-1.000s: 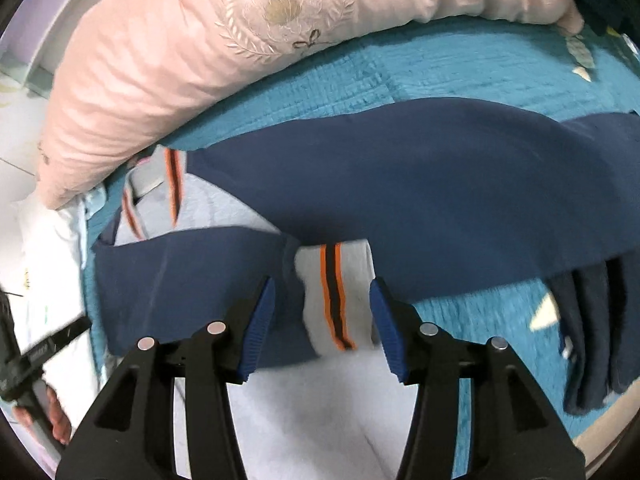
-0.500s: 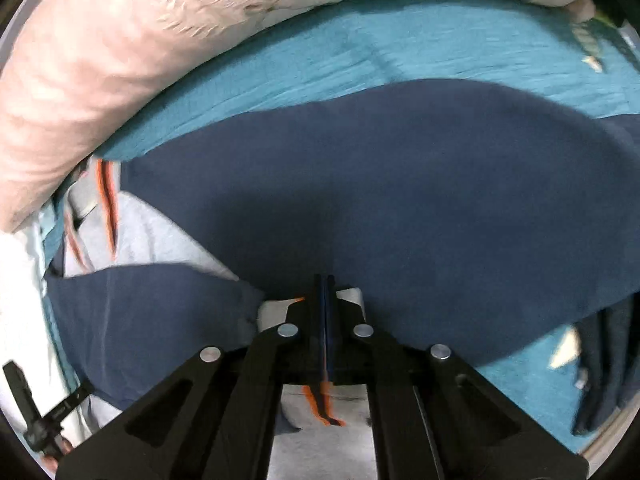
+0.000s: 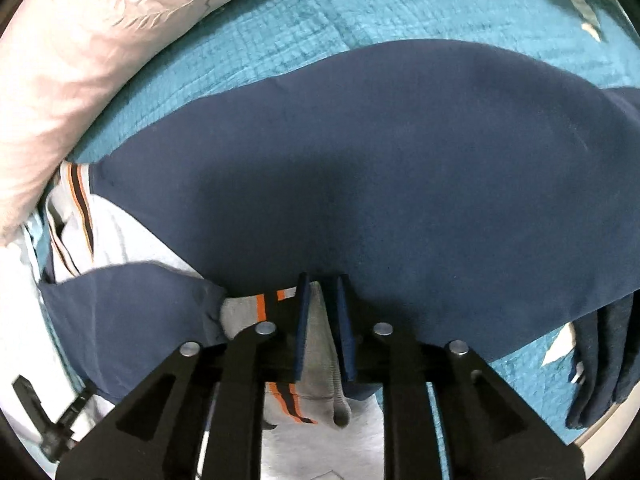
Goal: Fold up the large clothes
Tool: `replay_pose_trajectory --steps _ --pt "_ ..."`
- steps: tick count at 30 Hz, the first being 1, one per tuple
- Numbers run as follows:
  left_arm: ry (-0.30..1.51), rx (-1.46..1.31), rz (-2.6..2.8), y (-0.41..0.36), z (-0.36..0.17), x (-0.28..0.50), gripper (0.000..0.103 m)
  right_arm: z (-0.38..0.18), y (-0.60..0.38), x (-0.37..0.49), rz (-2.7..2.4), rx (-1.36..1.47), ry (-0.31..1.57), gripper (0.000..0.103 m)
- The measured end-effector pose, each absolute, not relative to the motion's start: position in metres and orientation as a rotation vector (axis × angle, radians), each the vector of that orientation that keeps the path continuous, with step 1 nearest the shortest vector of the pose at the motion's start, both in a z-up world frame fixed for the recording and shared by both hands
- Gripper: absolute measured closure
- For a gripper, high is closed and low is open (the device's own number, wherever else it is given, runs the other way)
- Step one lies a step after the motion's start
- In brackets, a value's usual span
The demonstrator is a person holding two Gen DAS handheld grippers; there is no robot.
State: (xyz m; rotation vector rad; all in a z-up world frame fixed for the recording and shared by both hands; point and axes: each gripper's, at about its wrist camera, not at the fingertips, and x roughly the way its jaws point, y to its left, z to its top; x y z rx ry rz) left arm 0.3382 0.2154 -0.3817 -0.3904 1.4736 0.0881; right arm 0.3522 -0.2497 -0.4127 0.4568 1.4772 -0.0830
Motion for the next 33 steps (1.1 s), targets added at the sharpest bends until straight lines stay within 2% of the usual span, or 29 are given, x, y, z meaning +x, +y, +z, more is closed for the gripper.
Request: replay_pose_trajectory --steps 1,2,3,4,5,6,8,9,17,25,30,33 --pt "1.474 -0.396 0.090 0.215 -0.382 0.338 0.103 -0.411 -0.255 0.353 -0.084 0.476 1.469 0.062" --pt "1.474 -0.401 0.090 0.216 -0.383 0.338 0.103 -0.408 -0.258 0.353 -0.092 0.484 1.457 0.056" --pt "1.473 -0.402 0.089 0.217 -0.383 0.338 0.103 -0.407 -0.259 0.353 -0.094 0.480 1.453 0.055" --pt "1.472 -0.404 0.088 0.218 -0.384 0.338 0.103 -0.408 -0.258 0.354 -0.079 0.485 1.460 0.059" --pt "1.471 -0.407 0.087 0.218 -0.384 0.338 0.102 -0.410 -0.258 0.353 -0.058 0.502 1.466 0.067" --pt "1.469 -0.412 0.087 0.219 -0.384 0.337 0.102 -0.411 -0.257 0.353 -0.042 0.515 1.469 0.085" --pt "1.467 -0.419 0.086 0.221 -0.384 0.336 0.102 -0.412 -0.254 0.352 -0.027 0.494 1.469 0.091" --pt "1.467 -0.421 0.086 0.222 -0.385 0.336 0.102 -0.413 -0.253 0.351 -0.033 0.469 1.468 0.098" --pt "1.469 -0.426 0.095 0.224 -0.384 0.335 0.102 -0.391 -0.256 0.348 -0.047 0.499 1.379 0.101" --pt "1.466 -0.435 0.096 0.223 -0.383 0.334 0.102 -0.327 -0.251 0.359 -0.019 0.449 1.251 0.101" --pt "1.463 -0.460 0.091 0.227 -0.383 0.331 0.103 -0.387 -0.251 0.372 -0.176 0.366 1.432 0.101" --pt "1.466 -0.445 0.089 0.227 -0.382 0.330 0.103 -0.412 -0.243 0.371 -0.204 0.335 1.464 0.101"
